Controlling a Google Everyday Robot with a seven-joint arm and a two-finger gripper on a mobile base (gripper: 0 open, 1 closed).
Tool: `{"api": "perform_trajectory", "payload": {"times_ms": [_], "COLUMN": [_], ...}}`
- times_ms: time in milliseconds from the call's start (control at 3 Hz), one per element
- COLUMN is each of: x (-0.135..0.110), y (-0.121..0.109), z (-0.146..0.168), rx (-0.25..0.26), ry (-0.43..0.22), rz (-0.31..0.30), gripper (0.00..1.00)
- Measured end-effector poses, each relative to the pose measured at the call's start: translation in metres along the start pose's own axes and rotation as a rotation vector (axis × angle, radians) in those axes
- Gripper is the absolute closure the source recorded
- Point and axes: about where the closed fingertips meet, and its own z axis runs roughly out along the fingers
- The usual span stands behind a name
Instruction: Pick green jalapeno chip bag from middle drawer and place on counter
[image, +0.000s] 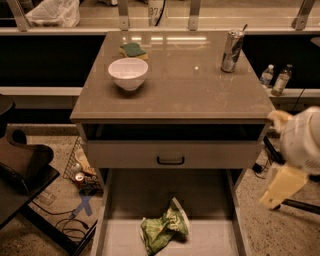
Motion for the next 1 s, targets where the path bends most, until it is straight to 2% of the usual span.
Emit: {"api": "perform_trajectory", "payload": {"times_ms": [333, 667, 1000], "x": [0.043, 0.06, 0.059], "y": [0.038, 0.043, 0.042], "z": [0.078, 0.108, 0.114], "rx": [-0.007, 0.029, 0.041], "ry": [-0.05, -0.073, -0.086], "rz": [0.011, 0.062, 0.066], "gripper": [0.0, 0.0, 0.0]}}
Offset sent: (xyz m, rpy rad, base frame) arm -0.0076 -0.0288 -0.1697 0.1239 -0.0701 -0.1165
